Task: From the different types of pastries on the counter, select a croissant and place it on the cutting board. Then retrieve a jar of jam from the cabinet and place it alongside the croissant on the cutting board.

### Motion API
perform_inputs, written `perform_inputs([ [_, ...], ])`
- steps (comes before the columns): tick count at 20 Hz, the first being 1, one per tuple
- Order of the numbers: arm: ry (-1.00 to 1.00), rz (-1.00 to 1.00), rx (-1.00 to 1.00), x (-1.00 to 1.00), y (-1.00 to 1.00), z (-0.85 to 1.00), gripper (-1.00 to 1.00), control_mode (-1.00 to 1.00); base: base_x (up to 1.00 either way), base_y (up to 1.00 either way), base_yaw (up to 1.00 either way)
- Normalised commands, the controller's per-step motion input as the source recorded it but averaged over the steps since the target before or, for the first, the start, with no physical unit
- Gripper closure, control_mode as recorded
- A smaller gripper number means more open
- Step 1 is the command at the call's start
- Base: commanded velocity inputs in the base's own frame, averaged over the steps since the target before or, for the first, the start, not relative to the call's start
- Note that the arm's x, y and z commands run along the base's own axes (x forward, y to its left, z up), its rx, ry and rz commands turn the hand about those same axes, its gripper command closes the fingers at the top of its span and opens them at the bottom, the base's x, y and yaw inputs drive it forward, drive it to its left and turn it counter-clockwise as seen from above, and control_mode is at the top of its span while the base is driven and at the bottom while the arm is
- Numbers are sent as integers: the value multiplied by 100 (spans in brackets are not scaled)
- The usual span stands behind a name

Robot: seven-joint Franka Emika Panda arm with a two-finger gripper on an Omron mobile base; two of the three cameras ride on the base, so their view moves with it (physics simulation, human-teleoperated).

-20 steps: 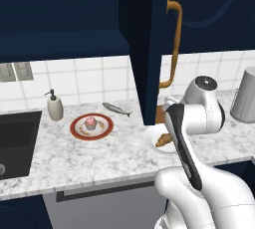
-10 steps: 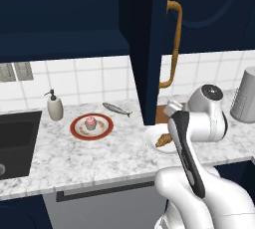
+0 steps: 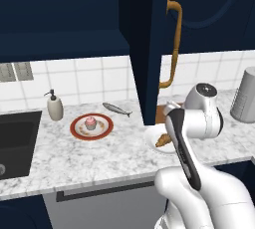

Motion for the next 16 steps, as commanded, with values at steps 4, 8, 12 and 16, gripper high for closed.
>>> perform_inputs([
  [4,0,-5,2,23,0,-14,-100,-100,0,0,0],
  [8,0,-2,3,26,0,-21,-100,-100,0,0,0],
  [12,0,-3,1,24,0,-34,-100,-100,0,0,0],
  [16,0,-3,0,18,0,-34,-100,-100,0,0,0],
])
